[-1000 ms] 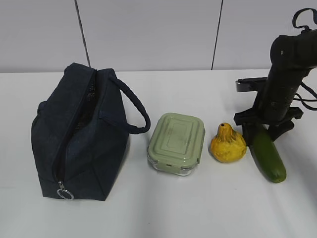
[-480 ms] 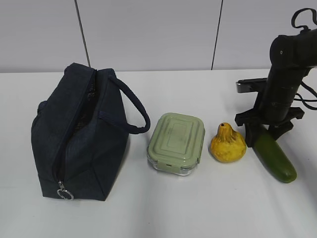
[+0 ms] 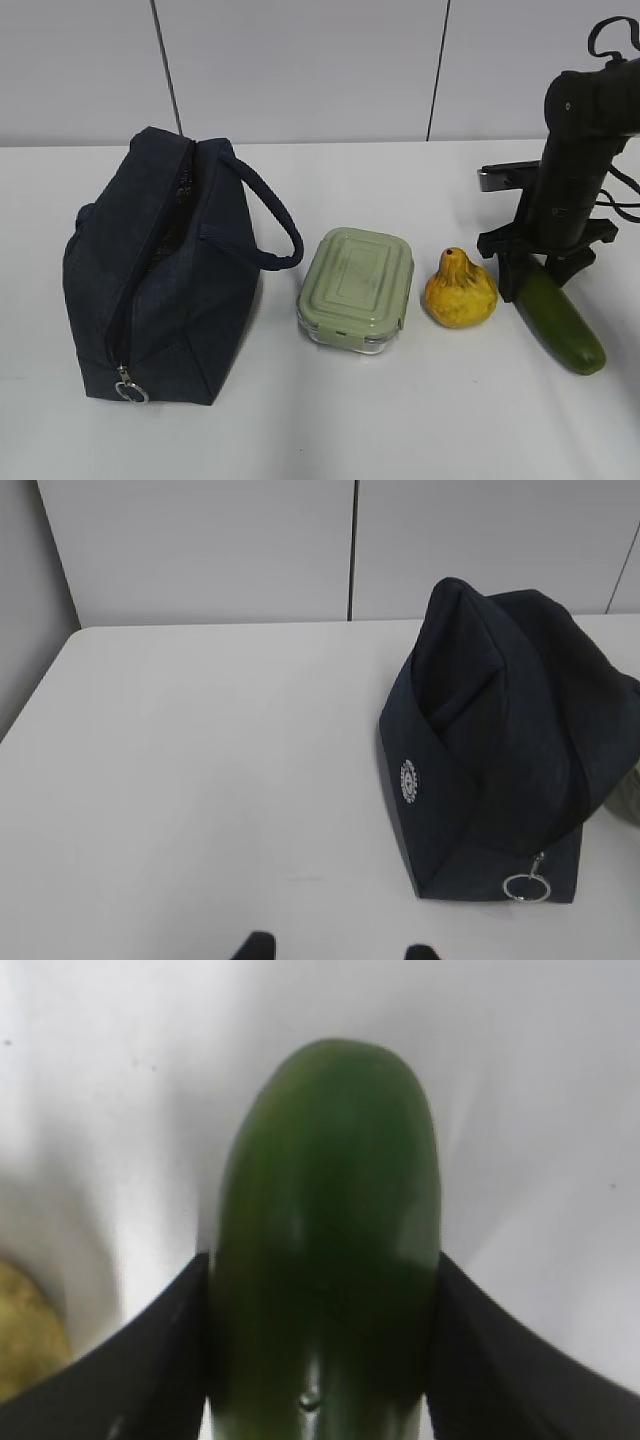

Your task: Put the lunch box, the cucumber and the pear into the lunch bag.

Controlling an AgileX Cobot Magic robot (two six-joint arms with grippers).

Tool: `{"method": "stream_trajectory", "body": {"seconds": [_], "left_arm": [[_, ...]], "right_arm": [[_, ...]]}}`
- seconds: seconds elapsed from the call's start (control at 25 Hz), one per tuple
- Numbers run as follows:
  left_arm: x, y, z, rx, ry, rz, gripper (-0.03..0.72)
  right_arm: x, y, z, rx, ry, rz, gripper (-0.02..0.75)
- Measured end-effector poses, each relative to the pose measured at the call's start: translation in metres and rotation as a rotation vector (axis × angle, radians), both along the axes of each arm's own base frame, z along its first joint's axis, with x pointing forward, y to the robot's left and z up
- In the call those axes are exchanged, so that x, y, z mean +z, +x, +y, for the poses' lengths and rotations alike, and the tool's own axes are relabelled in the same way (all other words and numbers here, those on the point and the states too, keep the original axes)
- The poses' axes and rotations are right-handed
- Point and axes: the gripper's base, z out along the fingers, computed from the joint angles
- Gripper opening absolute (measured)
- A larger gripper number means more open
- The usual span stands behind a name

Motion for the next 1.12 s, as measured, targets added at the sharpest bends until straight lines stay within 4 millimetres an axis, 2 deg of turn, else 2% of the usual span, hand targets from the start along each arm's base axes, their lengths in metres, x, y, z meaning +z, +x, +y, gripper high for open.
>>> {"method": "stream_trajectory", "body": {"seconds": [0.2,0.32,0.48,0.76,0.88,1.12], "left_arm": [[0.0,0.0,0.0,0.0,0.0,0.0,0.242],[0.0,0.0,0.0,0.0,0.001,0.0,0.242],[0.0,0.0,0.0,0.0,0.001,0.0,0.252],[0.0,0.001,0.0,0.0,0.001,0.005,0.423],[0.004,0.007,-0.002,-0.01,-0.011,0.026,0.447],[0.034,0.039,-0.014,-0.068,-0.113,0.033,0.454]], "right_arm": [[0.01,-0.001,0.0,0.006,-0.006,-0.017,0.421],[0.027,-0.001,0.0,0.006,-0.007,-0.046,0.421],[0.04,-0.002,0.0,0.006,-0.006,-0.07,0.421],[0.051,-0.005,-0.001,0.007,-0.006,-0.08,0.421],[0.052,-0.005,-0.001,0.007,-0.007,-0.078,0.421],[0.052,-0.006,-0.001,0.005,-0.008,-0.066,0.421]]}}
